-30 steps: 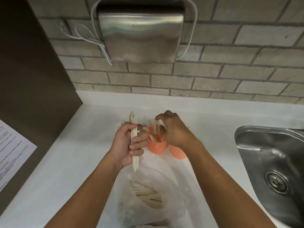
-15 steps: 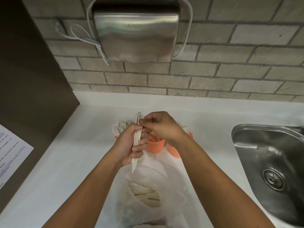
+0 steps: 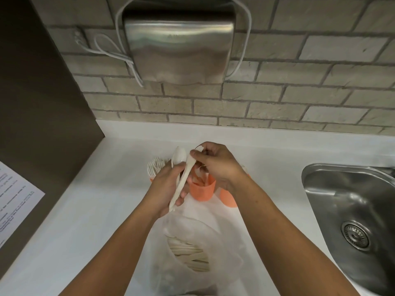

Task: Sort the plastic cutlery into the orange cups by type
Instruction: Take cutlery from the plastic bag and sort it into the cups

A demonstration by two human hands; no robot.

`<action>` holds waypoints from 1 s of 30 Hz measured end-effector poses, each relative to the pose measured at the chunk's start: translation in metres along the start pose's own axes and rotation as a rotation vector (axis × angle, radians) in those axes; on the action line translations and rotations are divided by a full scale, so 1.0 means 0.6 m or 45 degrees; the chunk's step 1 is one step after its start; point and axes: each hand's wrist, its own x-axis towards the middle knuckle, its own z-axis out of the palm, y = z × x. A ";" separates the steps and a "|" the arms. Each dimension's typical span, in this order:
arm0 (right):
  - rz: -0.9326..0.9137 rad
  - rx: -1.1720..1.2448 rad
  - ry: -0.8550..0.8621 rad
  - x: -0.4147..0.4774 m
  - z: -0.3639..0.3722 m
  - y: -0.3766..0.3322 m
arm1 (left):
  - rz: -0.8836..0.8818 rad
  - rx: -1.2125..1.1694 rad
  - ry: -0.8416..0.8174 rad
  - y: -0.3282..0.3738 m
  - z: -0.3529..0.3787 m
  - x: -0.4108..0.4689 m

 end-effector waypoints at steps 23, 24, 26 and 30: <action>-0.440 -0.285 0.408 -0.014 -0.107 -0.065 | 0.140 0.236 0.365 -0.018 -0.043 0.026; -0.448 -0.382 0.424 -0.017 -0.112 -0.064 | 0.132 0.221 0.365 -0.018 -0.042 0.026; -0.445 -0.503 0.457 -0.027 -0.121 -0.063 | 0.128 0.211 0.353 -0.017 -0.039 0.024; -0.464 -0.546 0.486 -0.049 -0.125 -0.060 | 0.106 0.163 0.351 -0.013 -0.036 0.023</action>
